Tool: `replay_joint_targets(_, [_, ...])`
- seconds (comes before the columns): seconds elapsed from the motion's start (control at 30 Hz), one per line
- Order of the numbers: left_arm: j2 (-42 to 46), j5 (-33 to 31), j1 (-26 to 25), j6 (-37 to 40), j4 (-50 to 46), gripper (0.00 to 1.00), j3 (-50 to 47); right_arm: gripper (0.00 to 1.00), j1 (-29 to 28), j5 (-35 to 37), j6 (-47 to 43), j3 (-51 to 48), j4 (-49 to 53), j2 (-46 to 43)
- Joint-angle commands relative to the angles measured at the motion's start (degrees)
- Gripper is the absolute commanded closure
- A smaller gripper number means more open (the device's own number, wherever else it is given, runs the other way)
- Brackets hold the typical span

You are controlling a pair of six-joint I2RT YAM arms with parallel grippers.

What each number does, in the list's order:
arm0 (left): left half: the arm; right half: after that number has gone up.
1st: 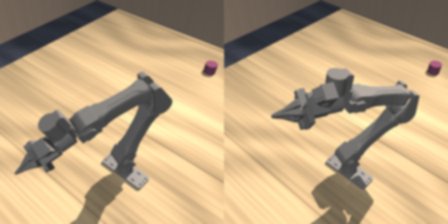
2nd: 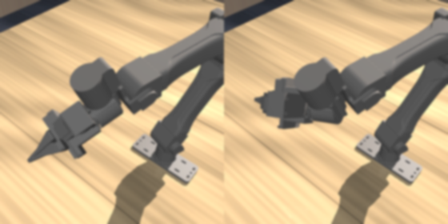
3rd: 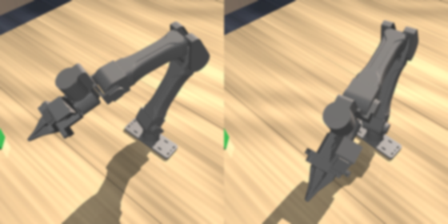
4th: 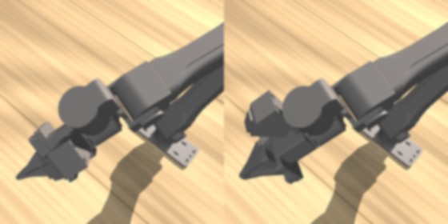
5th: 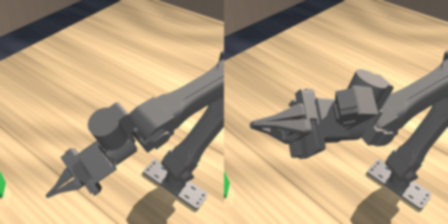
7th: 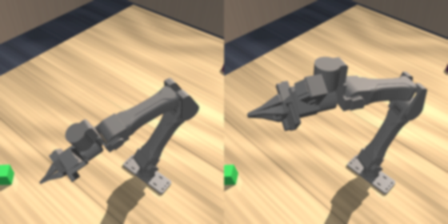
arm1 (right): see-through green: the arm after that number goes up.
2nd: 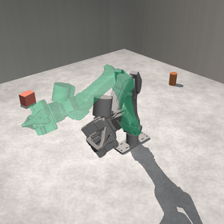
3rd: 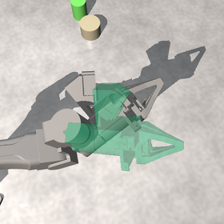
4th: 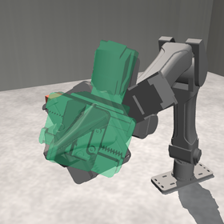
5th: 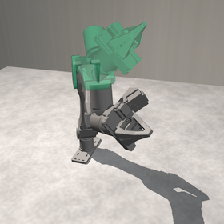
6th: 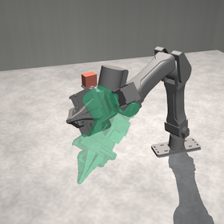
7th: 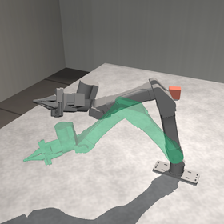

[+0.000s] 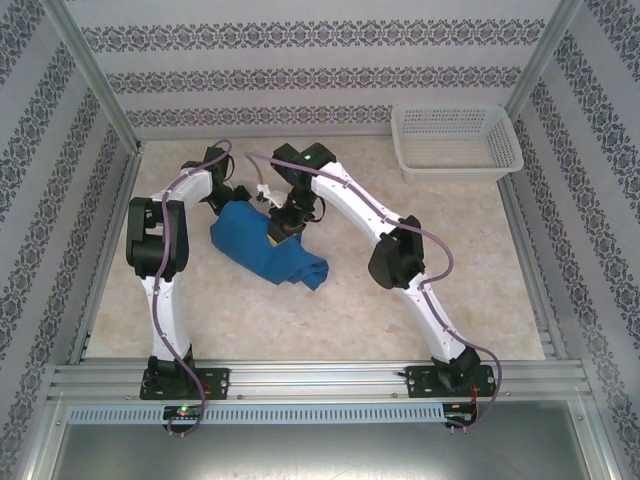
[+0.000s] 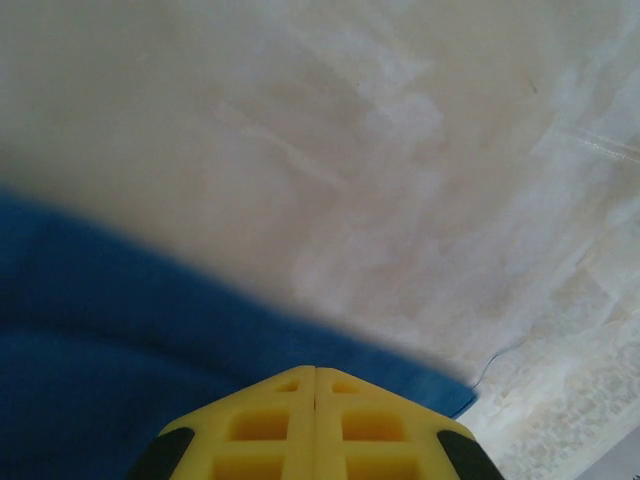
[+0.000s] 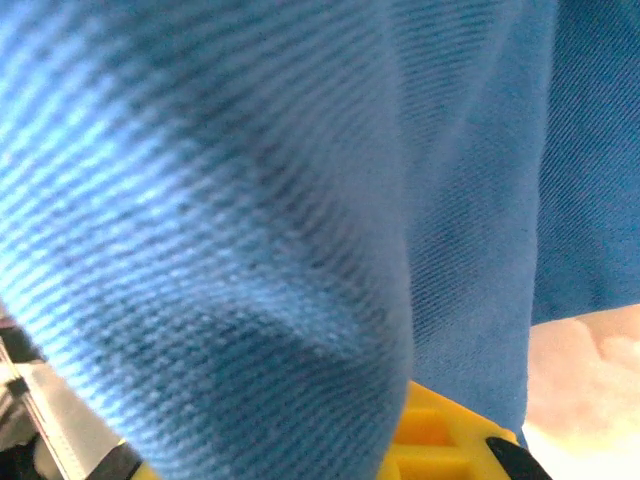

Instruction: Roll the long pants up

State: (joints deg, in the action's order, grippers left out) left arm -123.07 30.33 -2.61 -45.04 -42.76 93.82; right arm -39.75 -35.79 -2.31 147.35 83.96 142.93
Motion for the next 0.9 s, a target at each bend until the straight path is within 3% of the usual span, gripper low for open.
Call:
replay_joint_targets(0.0, [4.9, -1.0, -0.4, 0.4, -1.1, 1.00, 0.5, 1.00, 0.5, -5.4, 2.7, 0.9, -3.8, 3.0])
replay_joint_targets(0.27, [11.4, -6.5, -0.5, 2.5, -7.2, 1.00, 5.8, 1.00, 2.0, -9.1, 4.6, -1.8, -8.5, 9.5])
replay_joint_targets(0.5, [19.7, -9.9, -0.4, 3.9, -10.7, 1.00, 6.2, 1.00, 2.2, -10.0, 5.1, -3.2, -10.2, 7.8])
replay_joint_targets(0.87, [36.3, -5.8, -1.6, -0.2, -5.7, 1.00, -10.6, 1.00, 3.4, -12.1, 7.6, -3.6, -13.4, 7.2])
